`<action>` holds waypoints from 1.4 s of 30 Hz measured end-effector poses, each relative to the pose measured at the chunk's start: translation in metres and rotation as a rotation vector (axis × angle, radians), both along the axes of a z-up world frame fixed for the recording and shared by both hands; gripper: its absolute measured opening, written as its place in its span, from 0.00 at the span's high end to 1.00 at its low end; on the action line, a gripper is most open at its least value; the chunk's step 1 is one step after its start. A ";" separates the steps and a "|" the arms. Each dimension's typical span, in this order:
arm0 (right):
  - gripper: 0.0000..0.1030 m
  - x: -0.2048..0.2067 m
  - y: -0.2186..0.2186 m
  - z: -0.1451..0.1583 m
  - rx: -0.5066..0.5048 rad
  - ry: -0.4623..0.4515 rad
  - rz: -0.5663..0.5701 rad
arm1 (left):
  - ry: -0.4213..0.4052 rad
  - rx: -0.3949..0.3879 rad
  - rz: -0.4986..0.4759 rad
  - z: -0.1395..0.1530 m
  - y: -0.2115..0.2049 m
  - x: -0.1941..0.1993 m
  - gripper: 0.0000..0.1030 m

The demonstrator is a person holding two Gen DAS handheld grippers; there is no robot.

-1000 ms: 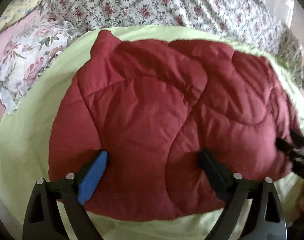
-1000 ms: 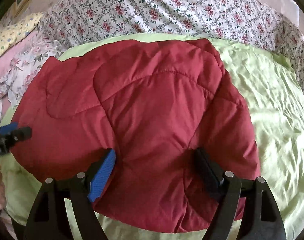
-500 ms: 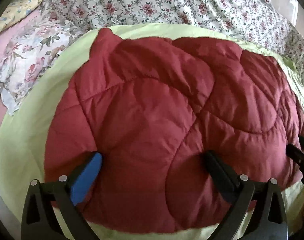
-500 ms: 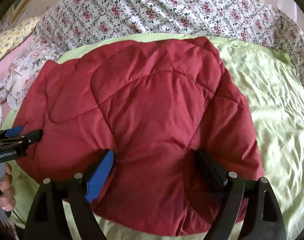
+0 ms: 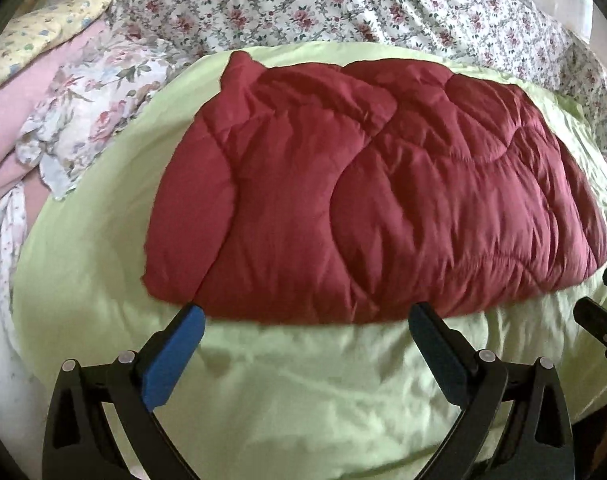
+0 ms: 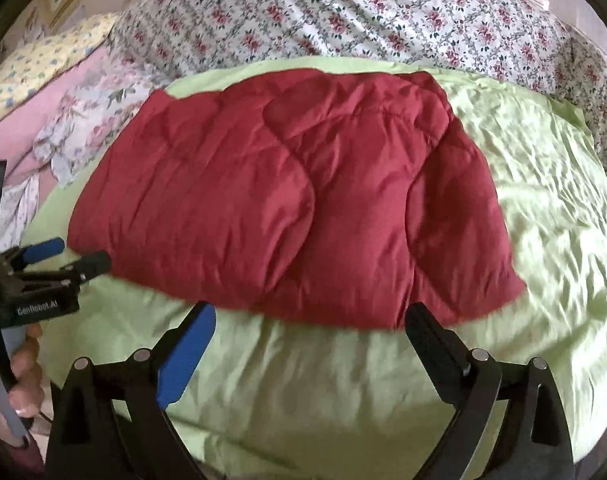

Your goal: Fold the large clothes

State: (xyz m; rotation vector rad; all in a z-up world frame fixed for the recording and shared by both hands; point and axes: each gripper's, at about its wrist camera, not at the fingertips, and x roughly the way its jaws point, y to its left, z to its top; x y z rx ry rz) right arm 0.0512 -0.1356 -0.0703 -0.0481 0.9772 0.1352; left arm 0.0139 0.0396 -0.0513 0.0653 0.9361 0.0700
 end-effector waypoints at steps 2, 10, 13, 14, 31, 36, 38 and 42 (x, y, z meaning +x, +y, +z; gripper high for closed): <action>0.06 -0.007 0.001 0.001 -0.013 0.002 0.005 | -0.007 0.011 0.005 0.004 0.000 -0.008 0.01; 0.06 -0.018 0.007 0.029 -0.041 -0.042 0.026 | -0.046 0.073 0.026 0.026 -0.007 -0.028 0.01; 0.01 -0.018 0.009 0.047 -0.046 -0.095 0.033 | -0.069 0.087 0.041 0.036 -0.008 -0.033 0.01; 0.01 -0.016 0.010 0.050 -0.052 -0.107 0.033 | -0.074 0.088 0.046 0.037 -0.008 -0.033 0.01; 0.01 0.019 0.016 0.038 -0.060 -0.069 0.041 | -0.034 0.078 0.039 0.032 -0.003 0.005 0.01; 0.01 0.026 0.014 0.038 -0.060 -0.069 0.034 | -0.032 0.076 0.041 0.031 -0.003 0.013 0.01; 0.01 0.029 0.013 0.038 -0.060 -0.068 0.031 | -0.029 0.075 0.041 0.031 -0.002 0.016 0.01; 0.01 0.035 0.011 0.037 -0.060 -0.064 0.028 | -0.025 0.074 0.039 0.030 -0.003 0.020 0.01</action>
